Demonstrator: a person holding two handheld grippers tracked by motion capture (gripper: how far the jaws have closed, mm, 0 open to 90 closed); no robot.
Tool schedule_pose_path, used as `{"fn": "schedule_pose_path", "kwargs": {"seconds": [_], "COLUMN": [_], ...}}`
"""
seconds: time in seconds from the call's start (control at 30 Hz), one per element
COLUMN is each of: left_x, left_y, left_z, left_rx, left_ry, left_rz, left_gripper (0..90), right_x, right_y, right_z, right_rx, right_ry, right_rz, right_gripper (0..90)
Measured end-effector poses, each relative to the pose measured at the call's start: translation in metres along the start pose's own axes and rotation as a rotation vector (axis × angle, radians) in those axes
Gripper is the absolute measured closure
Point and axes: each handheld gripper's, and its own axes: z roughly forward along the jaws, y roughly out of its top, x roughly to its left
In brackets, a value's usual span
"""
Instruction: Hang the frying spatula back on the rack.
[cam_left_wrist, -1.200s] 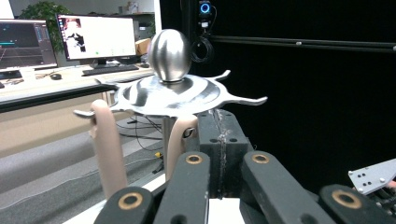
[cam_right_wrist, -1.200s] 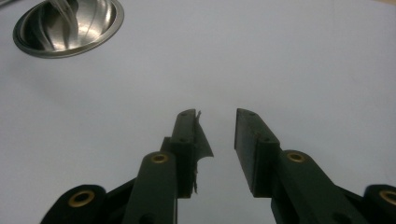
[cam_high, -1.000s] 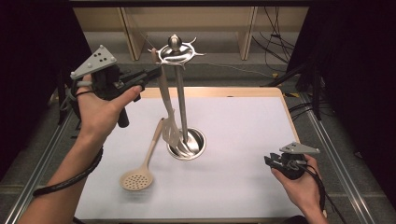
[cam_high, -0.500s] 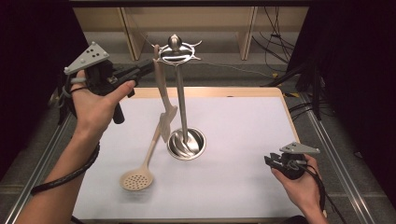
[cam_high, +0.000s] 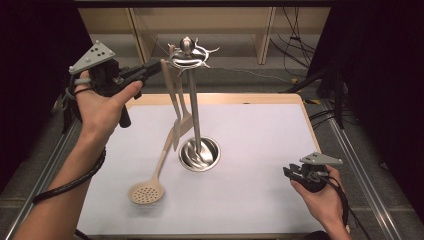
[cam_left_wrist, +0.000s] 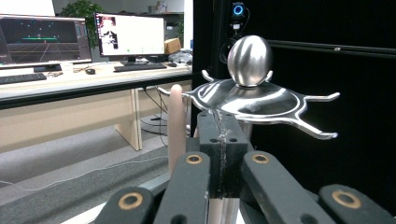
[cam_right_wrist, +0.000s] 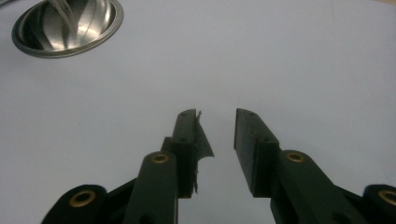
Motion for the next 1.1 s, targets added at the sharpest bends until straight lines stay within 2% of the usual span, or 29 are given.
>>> {"fn": "schedule_pose_path", "kwargs": {"seconds": [0.03,0.07,0.1,0.2,0.27,0.33,0.37,0.4,0.57,0.83,0.9,0.93,0.97,1.0,1.1], "left_x": [0.001,0.001,0.000,0.002,0.004,0.005,0.005,0.005,0.007,0.007,0.006,0.006,0.006,0.005,0.003], "left_y": [0.000,0.000,0.000,0.001,0.001,0.001,0.001,0.002,0.003,0.002,-0.002,-0.004,-0.007,-0.010,-0.024], "left_z": [0.000,0.001,0.001,0.003,0.004,0.006,0.006,0.006,0.009,0.009,0.006,0.004,0.001,-0.001,-0.011], "left_rx": [0.001,0.002,0.012,0.013,0.017,0.017,0.020,0.022,0.025,0.027,0.033,0.032,0.032,0.036,0.051], "left_ry": [0.002,0.004,0.011,0.020,0.023,0.027,0.028,0.029,0.037,0.038,0.039,0.041,0.041,0.035,0.036], "left_rz": [0.001,0.000,-0.012,-0.010,-0.004,-0.006,-0.005,-0.005,-0.004,0.019,0.025,0.025,0.024,0.029,0.027], "left_gripper": [89.5,89.5,89.5,89.5,89.5,89.5,89.5,89.5,89.5,89.2,87.9,85.8,84.5,82.6,74.8], "right_x": [0.000,0.003,0.003,0.002,0.000,-0.001,0.000,-0.002,0.000,-0.001,-0.001,0.000,-0.003,-0.004,-0.005], "right_y": [0.000,0.001,0.001,0.001,0.000,0.001,0.001,0.000,0.000,0.000,0.000,0.000,0.000,-0.001,-0.002], "right_z": [0.000,-0.001,-0.001,-0.001,-0.001,-0.001,-0.002,-0.001,0.000,-0.001,-0.001,-0.002,-0.001,-0.002,-0.001], "right_rx": [-0.001,0.028,0.027,0.028,0.009,0.012,0.015,0.001,-0.001,0.004,0.005,0.018,0.000,0.002,0.001], "right_ry": [0.004,0.018,0.017,0.013,0.003,0.000,0.005,0.000,0.000,0.003,0.002,0.015,0.019,0.000,-0.001], "right_rz": [0.002,0.041,0.037,0.034,0.000,-0.009,0.017,-0.017,-0.002,-0.012,-0.005,0.019,-0.018,-0.024,-0.024], "right_gripper": [69.9,69.9,69.9,69.9,69.9,69.9,69.9,69.9,69.8,69.3,69.0,68.7,68.6,68.4,67.9]}}
